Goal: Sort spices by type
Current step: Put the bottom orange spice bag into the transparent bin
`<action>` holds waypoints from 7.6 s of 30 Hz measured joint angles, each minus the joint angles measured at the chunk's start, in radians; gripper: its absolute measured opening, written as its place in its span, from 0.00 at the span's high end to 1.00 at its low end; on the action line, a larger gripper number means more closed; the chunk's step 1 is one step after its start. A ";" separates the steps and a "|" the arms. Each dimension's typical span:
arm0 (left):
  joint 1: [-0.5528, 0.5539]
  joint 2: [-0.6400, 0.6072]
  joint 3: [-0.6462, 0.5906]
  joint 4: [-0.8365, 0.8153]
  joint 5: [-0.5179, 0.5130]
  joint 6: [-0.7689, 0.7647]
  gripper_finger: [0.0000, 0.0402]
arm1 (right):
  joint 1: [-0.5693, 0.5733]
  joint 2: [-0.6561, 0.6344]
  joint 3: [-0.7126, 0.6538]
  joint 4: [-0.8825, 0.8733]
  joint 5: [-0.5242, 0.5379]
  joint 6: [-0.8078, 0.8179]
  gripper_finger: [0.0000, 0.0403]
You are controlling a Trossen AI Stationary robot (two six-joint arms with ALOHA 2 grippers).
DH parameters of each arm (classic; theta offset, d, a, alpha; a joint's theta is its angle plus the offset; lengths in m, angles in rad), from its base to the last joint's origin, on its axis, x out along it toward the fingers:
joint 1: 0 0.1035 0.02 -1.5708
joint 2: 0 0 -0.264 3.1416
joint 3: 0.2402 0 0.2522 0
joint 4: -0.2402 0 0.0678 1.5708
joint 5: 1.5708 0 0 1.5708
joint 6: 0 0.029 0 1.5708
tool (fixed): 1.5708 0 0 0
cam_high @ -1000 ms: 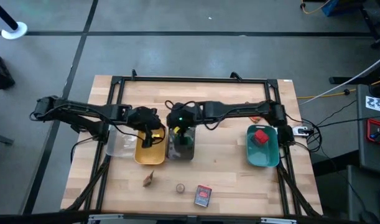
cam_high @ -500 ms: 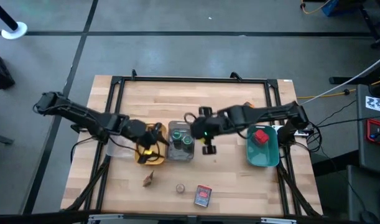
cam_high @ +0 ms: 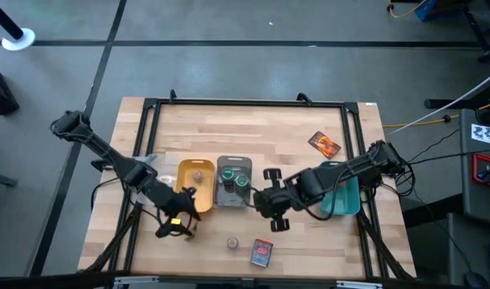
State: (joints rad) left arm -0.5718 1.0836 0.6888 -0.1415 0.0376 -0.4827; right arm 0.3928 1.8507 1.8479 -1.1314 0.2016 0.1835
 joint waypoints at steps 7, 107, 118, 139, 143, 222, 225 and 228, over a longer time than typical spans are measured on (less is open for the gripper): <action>-0.047 0.000 0.000 -0.163 0.033 -0.432 0.37 | 0.014 0.000 -0.049 0.109 0.001 0.002 0.98; 0.030 -0.047 -0.001 -0.467 0.128 -0.927 1.00 | 0.013 0.001 -0.058 0.138 0.041 -0.008 0.98; 0.031 -0.047 -0.001 -0.479 0.144 -0.823 0.87 | 0.013 0.000 -0.058 0.137 0.041 -0.008 0.98; 0.031 -0.041 -0.102 -0.370 0.062 -0.752 0.65 | 0.013 0.000 -0.058 0.137 0.041 -0.009 0.98; 0.031 -0.039 -0.109 -0.364 0.062 -0.734 0.76 | 0.013 0.000 -0.058 0.137 0.041 -0.008 0.98; -0.069 0.204 -0.011 -0.309 0.054 -0.662 0.45 | 0.013 0.000 -0.058 0.143 0.042 -0.008 0.98; -0.069 0.223 -0.011 -0.308 0.031 -0.662 0.45 | 0.013 0.000 -0.058 0.143 0.042 -0.008 0.98; -0.070 0.230 -0.011 -0.308 -0.001 -0.663 0.45 | 0.013 0.000 -0.058 0.143 0.042 -0.008 0.98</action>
State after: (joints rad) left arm -0.6415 1.3140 0.6781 -0.4499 0.0364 -1.1453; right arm 0.4054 1.8511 1.7901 -0.9881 0.2432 0.1753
